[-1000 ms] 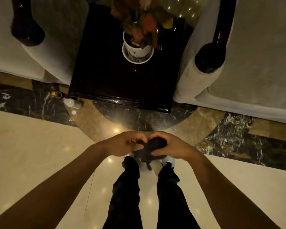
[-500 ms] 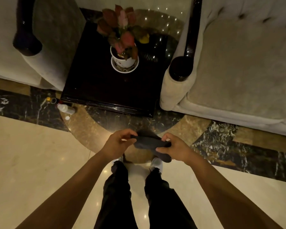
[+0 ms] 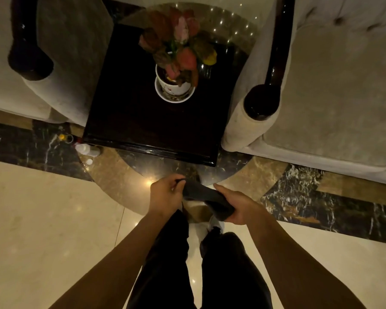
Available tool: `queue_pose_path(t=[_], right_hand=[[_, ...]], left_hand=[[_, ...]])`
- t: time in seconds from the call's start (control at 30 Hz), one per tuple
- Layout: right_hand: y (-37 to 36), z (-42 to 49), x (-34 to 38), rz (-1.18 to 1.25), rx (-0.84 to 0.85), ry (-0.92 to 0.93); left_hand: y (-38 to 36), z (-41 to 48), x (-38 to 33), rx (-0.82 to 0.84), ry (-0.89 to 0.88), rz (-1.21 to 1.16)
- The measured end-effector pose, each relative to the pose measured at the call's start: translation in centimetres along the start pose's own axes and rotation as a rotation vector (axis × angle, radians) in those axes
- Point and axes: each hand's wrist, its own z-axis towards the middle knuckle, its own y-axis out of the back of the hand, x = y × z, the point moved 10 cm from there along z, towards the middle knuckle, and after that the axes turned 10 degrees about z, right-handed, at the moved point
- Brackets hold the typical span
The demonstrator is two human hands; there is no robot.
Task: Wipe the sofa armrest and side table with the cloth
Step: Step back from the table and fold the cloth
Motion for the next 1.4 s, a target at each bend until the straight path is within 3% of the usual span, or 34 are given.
queue_pose_path(t=[0.13, 0.27, 0.37, 0.53, 0.67, 0.8, 0.93, 1.13, 1.2, 1.3, 1.4], right_hand=[[-4.4, 0.8, 1.1, 0.186, 0.157, 0.008], [-6.1, 2.2, 3.4, -0.003, 0.227, 0.154], [-6.0, 3.5, 4.6, -0.02, 0.24, 0.173], [-4.5, 5.0, 6.8, 0.154, 0.345, 0.144], [-3.0, 5.9, 8.9, 0.305, 0.395, 0.121], [-2.5, 7.0, 9.8, 0.313, 0.431, 0.092], [-2.7, 8.5, 10.0, 0.313, 0.461, 0.053], [-4.8, 9.7, 11.9, 0.262, 0.584, 0.036], [-5.3, 10.2, 12.5, 0.189, 0.597, 0.045], [-5.2, 11.5, 14.6, 0.072, 0.541, 0.173], [-4.1, 12.1, 17.7, -0.021, 0.391, 0.386]], left_hand=[[0.6, 2.5, 2.7, 0.111, 0.262, -0.477], [-0.9, 4.2, 3.6, 0.254, 0.48, -0.918], [-2.6, 4.4, 3.1, 0.387, 0.629, -0.952], [-5.4, 4.3, 2.6, 0.52, 0.906, -1.011], [-7.6, 5.0, 1.8, 0.565, 0.995, -1.0], [-10.0, 5.7, 0.9, 0.671, 0.987, -1.019], [-12.1, 6.8, 0.5, 0.779, 0.865, -1.057], [-12.6, 10.8, 2.2, 0.595, 0.622, -1.118], [-11.9, 12.3, 2.9, 0.448, 0.546, -1.064], [-10.0, 14.6, 4.4, 0.219, 0.423, -0.852], [-8.7, 16.2, 4.5, 0.141, 0.297, -0.782]])
